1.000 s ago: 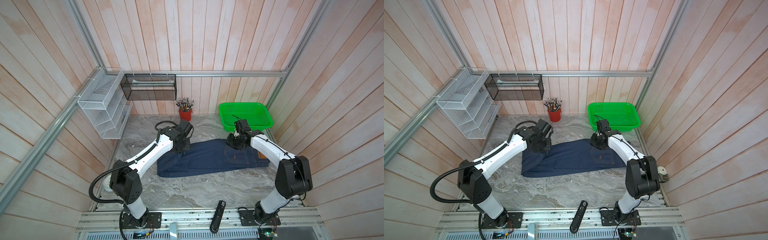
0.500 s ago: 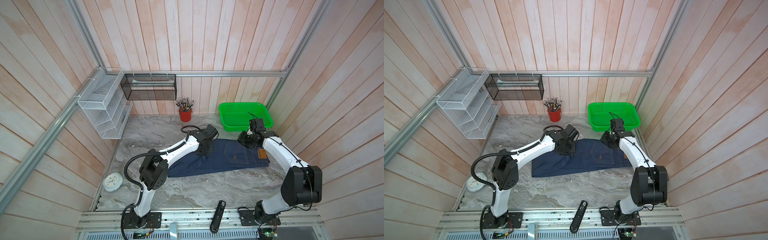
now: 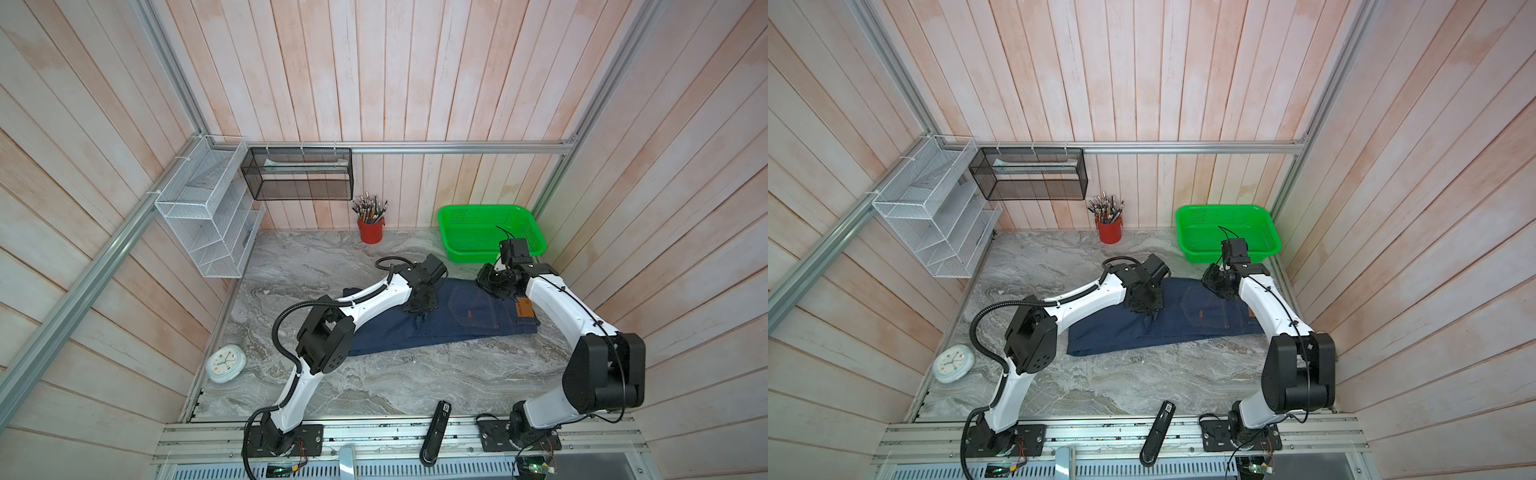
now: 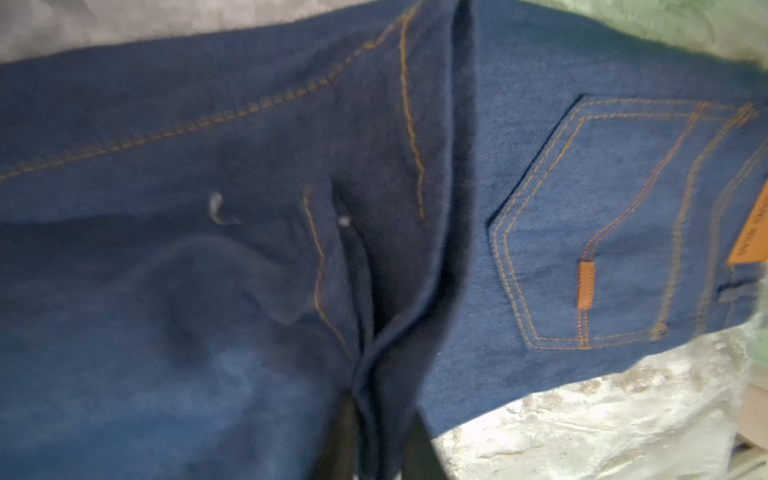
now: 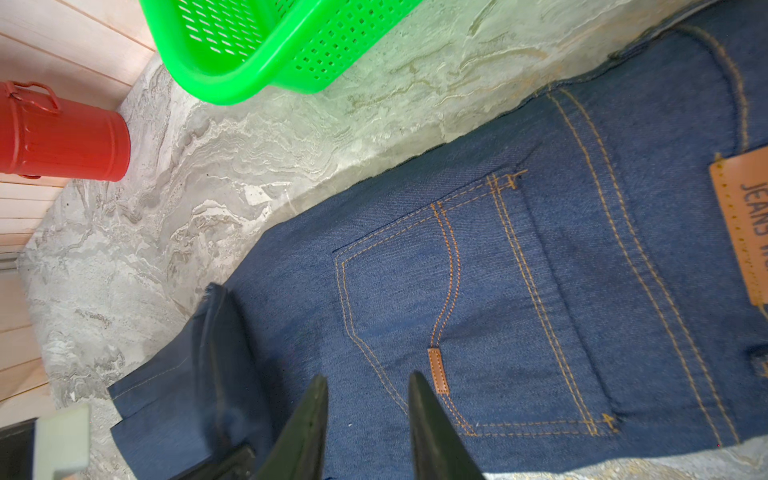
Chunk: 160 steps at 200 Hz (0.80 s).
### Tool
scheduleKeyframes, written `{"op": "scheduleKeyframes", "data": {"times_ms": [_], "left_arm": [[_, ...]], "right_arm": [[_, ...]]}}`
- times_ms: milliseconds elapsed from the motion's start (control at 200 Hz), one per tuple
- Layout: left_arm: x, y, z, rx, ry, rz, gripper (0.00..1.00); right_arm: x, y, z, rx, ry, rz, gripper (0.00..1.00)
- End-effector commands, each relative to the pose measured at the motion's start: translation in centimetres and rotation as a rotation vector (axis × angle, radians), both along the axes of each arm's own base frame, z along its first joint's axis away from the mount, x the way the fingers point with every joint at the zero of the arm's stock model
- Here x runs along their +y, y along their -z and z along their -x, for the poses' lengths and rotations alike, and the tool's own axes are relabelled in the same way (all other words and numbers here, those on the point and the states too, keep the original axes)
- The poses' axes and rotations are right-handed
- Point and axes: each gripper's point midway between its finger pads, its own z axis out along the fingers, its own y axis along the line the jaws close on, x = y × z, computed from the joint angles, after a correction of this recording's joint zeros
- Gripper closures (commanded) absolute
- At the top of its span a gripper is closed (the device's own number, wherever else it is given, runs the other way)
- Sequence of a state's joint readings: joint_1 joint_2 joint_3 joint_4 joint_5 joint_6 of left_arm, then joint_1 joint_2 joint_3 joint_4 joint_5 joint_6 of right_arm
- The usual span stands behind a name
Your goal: Fold and stack the trousers
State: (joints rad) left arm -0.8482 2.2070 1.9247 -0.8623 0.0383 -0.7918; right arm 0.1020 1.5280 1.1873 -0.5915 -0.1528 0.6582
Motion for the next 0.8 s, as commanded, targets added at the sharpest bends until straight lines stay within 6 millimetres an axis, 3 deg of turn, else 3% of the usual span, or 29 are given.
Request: {"op": "scheduleKeyframes", "data": {"times_ms": [0,170,305,405,550,610,670,690,720,795], "left_arm": [[-1.8,-1.9,-0.1,-0.026,0.028,0.087,0.59],[-2.3,-8.0,-0.1,-0.131,0.065,0.206,0.37],[1.0,-12.4,-0.1,-0.232,0.012,0.208,0.34],[6.0,-11.9,0.2,-0.222,-0.077,0.191,0.34],[14.7,-8.5,0.9,-0.182,-0.217,0.167,0.31],[17.6,-7.4,1.5,-0.177,-0.256,0.172,0.24],[19.8,-6.4,2.1,-0.171,-0.277,0.188,0.21],[20.4,-6.2,2.2,-0.174,-0.282,0.194,0.16],[21.3,-5.7,2.4,-0.174,-0.291,0.197,0.01],[22.9,-4.5,2.8,-0.168,-0.301,0.224,0.0]], "right_arm": [[0.0,0.2,0.8,0.018,-0.009,-0.007,0.66],[1.2,0.1,1.0,0.004,-0.052,-0.041,0.65],[4.7,0.1,1.2,-0.019,-0.176,-0.061,0.65],[7.8,1.5,1.7,0.003,-0.276,-0.086,0.65],[11.4,3.4,2.4,0.019,-0.372,-0.097,0.64],[12.6,4.0,2.5,0.024,-0.407,-0.1,0.64],[13.6,4.2,2.6,0.023,-0.438,-0.107,0.64],[14.0,4.3,2.5,0.021,-0.45,-0.105,0.65],[14.5,4.3,2.5,0.018,-0.465,-0.103,0.64],[15.7,4.4,2.3,0.016,-0.493,-0.098,0.65]]}}
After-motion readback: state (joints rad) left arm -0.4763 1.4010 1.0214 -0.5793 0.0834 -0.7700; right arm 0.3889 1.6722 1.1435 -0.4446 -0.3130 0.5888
